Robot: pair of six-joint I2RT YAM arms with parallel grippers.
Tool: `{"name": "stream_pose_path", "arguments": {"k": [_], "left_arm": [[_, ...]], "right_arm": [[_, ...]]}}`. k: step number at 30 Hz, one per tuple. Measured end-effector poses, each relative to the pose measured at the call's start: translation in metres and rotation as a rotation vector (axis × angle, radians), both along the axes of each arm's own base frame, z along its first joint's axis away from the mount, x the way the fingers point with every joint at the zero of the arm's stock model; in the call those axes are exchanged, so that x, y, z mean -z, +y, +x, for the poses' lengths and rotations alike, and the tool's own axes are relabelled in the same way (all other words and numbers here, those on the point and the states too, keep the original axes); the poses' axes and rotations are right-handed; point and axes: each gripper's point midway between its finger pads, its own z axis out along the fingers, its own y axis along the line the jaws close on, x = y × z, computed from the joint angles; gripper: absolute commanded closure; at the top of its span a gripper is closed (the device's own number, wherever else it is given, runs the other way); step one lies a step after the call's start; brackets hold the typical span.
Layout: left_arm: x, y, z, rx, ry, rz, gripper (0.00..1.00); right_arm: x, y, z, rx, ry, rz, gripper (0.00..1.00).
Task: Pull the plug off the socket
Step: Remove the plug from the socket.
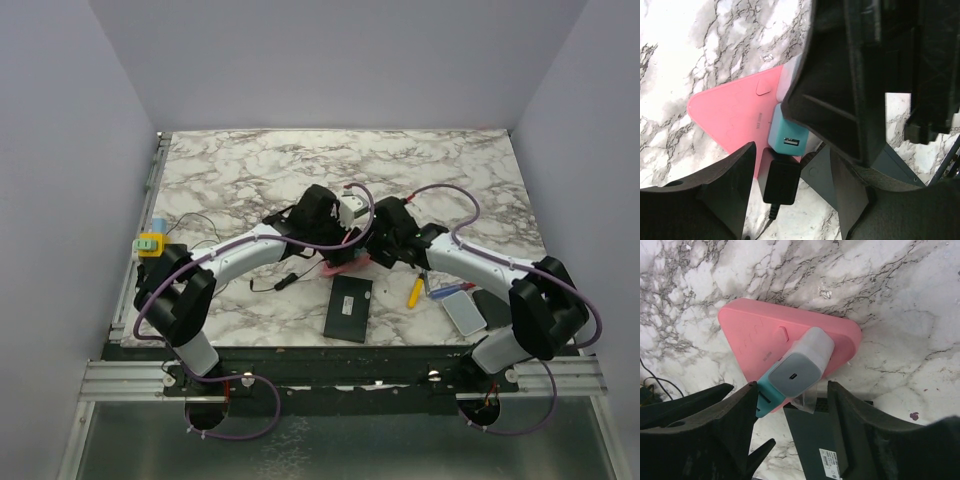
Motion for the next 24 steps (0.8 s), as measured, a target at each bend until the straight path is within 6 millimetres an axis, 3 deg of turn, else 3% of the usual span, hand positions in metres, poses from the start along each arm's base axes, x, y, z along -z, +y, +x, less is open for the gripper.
{"name": "stream_pose_path", "arguments": {"k": [8,15,24], "left_arm": [[0.01,-0.009,-0.008,0.002,0.02,0.016,0.48],[0.02,-0.008,-0.003,-0.06,0.055,0.022,0.48],[0.023,-0.002,0.005,-0.159,0.046,0.032,0.4]], "right_arm": [[0.001,0.003,0.007,0.0,-0.001,-0.016,0.57],[0.002,0.008,0.021,-0.029,-0.02,-0.066,0.57],[0.002,0.015,0.04,-0.086,-0.054,-0.125,0.51]]}}
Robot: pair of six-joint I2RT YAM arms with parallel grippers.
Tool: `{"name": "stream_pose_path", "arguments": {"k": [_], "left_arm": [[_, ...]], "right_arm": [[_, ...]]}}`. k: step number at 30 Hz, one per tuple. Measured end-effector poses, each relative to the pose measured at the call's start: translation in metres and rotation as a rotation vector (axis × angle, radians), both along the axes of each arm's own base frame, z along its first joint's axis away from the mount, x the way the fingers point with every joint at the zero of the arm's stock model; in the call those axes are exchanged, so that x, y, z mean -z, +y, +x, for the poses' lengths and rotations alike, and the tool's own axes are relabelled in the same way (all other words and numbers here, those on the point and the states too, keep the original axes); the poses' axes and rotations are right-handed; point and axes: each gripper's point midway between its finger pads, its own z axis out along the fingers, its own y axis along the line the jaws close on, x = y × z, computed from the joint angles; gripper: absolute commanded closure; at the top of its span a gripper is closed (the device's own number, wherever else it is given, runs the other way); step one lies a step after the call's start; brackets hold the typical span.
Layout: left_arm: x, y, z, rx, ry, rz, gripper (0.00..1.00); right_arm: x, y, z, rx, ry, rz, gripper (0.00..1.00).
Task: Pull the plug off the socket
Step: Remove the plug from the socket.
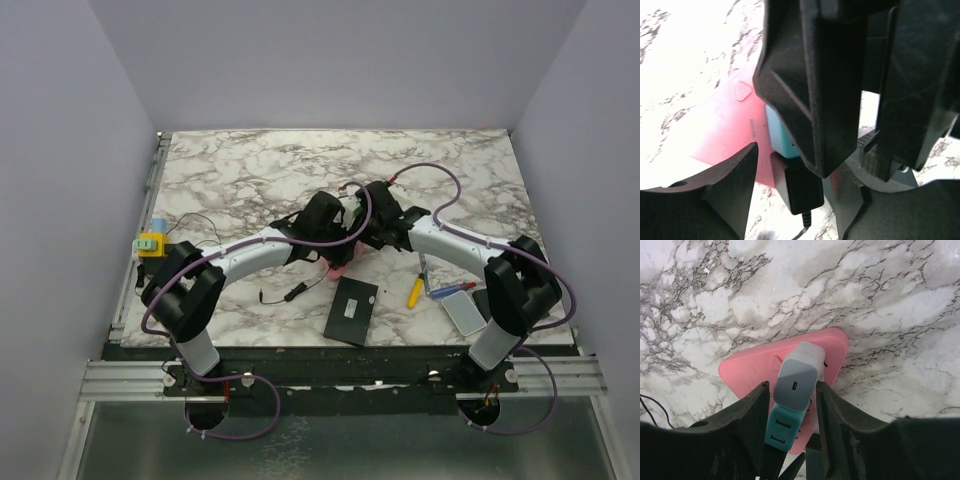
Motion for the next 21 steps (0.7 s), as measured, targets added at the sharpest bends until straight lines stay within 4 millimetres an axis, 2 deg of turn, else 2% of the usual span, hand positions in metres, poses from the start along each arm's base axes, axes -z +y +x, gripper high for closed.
{"name": "stream_pose_path", "arguments": {"k": [4,9,13,21], "left_arm": [[-0.002,0.009,0.006,-0.059,-0.03,0.024,0.36],[-0.005,0.017,0.007,-0.103,-0.045,0.034,0.37],[-0.002,0.019,0.003,-0.109,-0.036,0.038,0.41],[-0.002,0.016,-0.001,-0.107,-0.022,0.028,0.56]], "right_arm": [[-0.002,-0.001,0.005,-0.007,-0.018,-0.022,0.47],[0.0,0.0,0.009,-0.012,-0.017,-0.038,0.48],[0.006,0.001,0.011,-0.012,-0.007,-0.049,0.51],[0.013,0.0,0.01,-0.003,0.012,-0.066,0.6]]}}
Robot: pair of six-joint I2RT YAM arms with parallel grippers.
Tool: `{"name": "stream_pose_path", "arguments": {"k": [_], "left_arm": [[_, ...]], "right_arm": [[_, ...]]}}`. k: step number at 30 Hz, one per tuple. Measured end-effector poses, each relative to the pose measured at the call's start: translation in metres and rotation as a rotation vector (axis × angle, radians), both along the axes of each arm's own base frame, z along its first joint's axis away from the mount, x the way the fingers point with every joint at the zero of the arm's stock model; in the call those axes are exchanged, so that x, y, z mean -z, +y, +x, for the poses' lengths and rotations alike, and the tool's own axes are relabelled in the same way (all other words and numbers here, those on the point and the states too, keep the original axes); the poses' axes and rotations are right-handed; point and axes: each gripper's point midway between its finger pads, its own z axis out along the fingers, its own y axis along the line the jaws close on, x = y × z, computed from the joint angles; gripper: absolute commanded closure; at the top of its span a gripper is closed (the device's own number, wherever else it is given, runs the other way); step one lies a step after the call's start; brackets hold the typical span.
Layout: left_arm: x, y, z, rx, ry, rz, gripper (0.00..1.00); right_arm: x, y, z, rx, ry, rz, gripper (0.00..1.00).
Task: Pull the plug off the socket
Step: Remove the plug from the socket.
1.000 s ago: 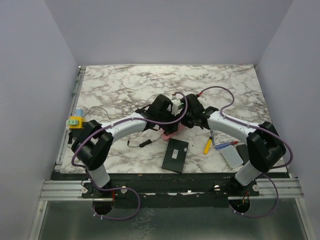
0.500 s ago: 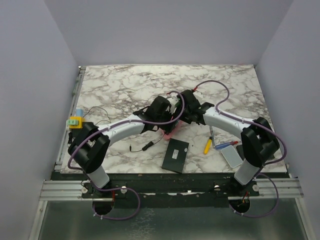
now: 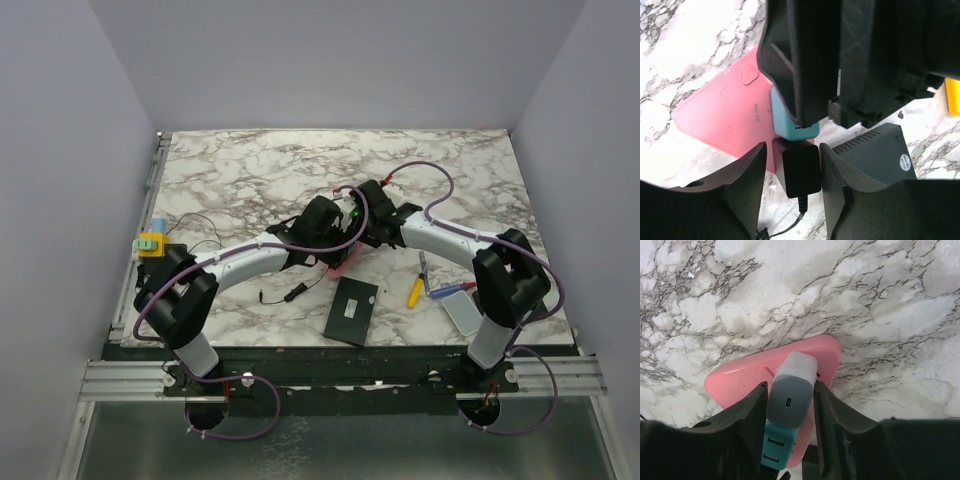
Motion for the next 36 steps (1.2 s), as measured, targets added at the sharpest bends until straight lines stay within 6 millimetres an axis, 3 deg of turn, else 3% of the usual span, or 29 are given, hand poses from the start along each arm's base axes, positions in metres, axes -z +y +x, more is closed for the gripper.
{"name": "stream_pose_path", "arguments": {"k": [3,11,17,36], "left_arm": [[0.0,-0.003,-0.004,0.01,0.004,-0.002,0.6],[0.001,-0.005,-0.005,-0.011,-0.003,0.008,0.83],[0.002,-0.004,-0.004,-0.039,-0.014,0.019,0.93],[0.003,0.0,0.005,-0.098,-0.026,0.037,1.0]], "right_arm": [[-0.001,0.001,0.001,0.005,0.002,0.002,0.64],[-0.003,0.002,0.003,0.007,0.006,0.001,0.88],[-0.004,0.006,0.007,0.01,0.009,0.014,0.99],[-0.004,0.013,0.017,0.009,0.031,0.012,1.0]]}}
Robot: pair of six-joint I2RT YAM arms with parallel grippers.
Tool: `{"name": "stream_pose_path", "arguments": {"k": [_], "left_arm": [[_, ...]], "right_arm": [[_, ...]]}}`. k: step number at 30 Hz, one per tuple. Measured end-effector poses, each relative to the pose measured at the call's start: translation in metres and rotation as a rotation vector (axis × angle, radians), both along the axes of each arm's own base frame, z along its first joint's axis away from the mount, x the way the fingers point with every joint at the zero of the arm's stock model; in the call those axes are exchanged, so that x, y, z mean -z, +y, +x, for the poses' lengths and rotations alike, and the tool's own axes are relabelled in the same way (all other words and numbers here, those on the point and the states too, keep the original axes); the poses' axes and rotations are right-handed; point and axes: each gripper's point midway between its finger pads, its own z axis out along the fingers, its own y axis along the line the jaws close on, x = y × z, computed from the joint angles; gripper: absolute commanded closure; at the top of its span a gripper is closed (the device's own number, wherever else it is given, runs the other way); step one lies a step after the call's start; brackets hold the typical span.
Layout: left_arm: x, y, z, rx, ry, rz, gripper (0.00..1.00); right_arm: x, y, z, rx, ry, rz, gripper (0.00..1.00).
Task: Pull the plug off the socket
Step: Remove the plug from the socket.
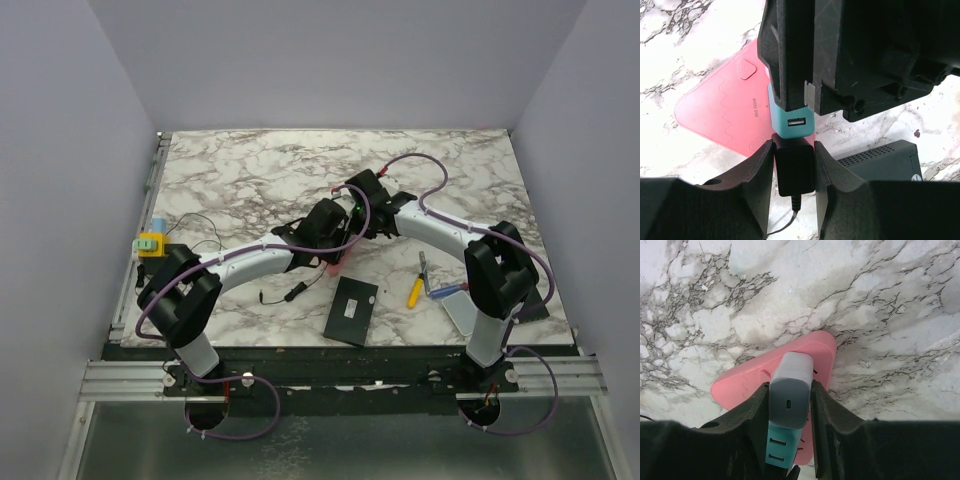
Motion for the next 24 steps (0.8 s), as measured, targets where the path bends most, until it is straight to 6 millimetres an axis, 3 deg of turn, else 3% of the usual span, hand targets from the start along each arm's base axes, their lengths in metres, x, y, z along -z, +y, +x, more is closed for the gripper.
{"name": "stream_pose_path", "arguments": {"k": [24], "left_arm": [[0.0021,-0.0061,0.0053,0.064,-0.057,0.066,1.0]], "right_arm": [[0.0051,-0.004,0.0066,0.008,0.03,0.07,1.0]]}}
